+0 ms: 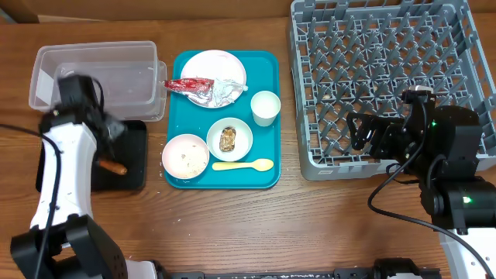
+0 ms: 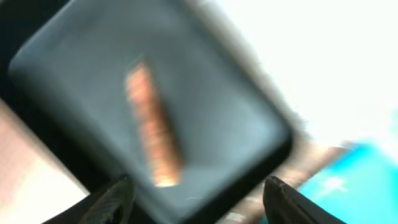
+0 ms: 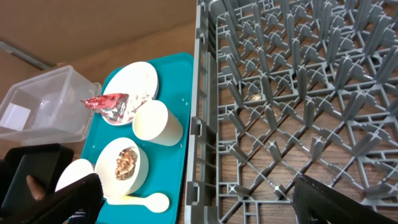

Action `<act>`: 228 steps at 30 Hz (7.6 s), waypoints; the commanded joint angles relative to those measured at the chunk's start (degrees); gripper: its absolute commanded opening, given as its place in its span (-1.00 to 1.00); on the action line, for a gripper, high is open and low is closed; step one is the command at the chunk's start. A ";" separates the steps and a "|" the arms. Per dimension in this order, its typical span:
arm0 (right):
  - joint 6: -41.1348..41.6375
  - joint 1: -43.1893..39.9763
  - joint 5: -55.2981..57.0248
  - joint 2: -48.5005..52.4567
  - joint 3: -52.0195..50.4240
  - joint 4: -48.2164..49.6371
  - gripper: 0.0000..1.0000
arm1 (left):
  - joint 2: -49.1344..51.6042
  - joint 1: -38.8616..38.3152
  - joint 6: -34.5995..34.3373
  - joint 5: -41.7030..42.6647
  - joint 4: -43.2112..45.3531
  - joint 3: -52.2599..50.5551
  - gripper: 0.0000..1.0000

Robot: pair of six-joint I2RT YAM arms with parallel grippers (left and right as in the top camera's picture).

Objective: Sort waste into correct bins and load items into the dishwasher
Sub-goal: 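Grasp the red wrapper with the left gripper, drop it in clear bin, then return the left gripper to the plate and grasp the white tissue, then carry the tissue left and release it into the clear bin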

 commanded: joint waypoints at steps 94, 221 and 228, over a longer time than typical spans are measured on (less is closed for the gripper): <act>0.00 -0.15 -0.28 2.38 1.64 -2.23 1.00 | 30.47 -10.03 12.41 1.20 -20.74 57.00 -0.92; 0.04 -0.15 -1.16 4.94 1.64 -2.75 1.00 | 20.11 -25.44 22.95 10.32 -44.41 66.42 0.46; 0.04 -0.15 -1.18 4.94 1.64 -1.33 1.00 | 10.71 -32.79 18.47 8.17 -43.04 42.58 0.42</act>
